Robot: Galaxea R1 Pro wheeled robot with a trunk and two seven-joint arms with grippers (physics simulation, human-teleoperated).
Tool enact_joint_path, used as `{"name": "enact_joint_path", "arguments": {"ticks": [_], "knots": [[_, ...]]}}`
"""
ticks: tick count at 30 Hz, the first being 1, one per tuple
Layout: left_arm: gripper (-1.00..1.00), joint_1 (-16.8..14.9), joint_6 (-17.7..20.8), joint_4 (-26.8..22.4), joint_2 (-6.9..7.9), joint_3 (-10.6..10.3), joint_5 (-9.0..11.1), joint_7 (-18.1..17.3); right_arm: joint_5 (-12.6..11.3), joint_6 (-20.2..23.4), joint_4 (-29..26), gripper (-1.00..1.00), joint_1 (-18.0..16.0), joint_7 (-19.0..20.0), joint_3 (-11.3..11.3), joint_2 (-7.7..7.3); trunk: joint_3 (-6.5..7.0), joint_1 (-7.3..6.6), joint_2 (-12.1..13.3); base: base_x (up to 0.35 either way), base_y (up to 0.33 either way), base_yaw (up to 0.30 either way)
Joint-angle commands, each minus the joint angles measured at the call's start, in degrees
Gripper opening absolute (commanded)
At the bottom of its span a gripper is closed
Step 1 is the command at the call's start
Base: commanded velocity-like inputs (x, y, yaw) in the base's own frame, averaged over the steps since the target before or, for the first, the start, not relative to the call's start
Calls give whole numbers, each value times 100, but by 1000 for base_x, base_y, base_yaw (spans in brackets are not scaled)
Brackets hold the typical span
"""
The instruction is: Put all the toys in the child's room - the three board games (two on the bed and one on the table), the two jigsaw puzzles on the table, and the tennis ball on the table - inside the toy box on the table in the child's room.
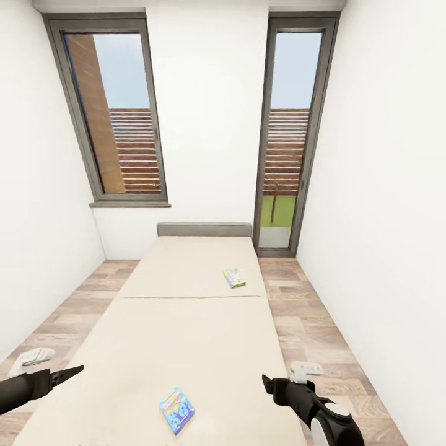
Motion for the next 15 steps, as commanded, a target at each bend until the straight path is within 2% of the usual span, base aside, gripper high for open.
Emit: {"name": "enact_joint_path", "arguments": {"ticks": [1, 15], "knots": [[100, -6, 45, 0, -3, 1, -5, -22, -37, 25, -6, 100, -2, -3, -5, -1, -6, 3, -7, 0, 5, 122], [100, -7, 2, 0, -46, -64, -7, 16, -32, 25, -19, 100, -2, -3, -12, -17, -6, 3, -7, 0, 1, 22]]}}
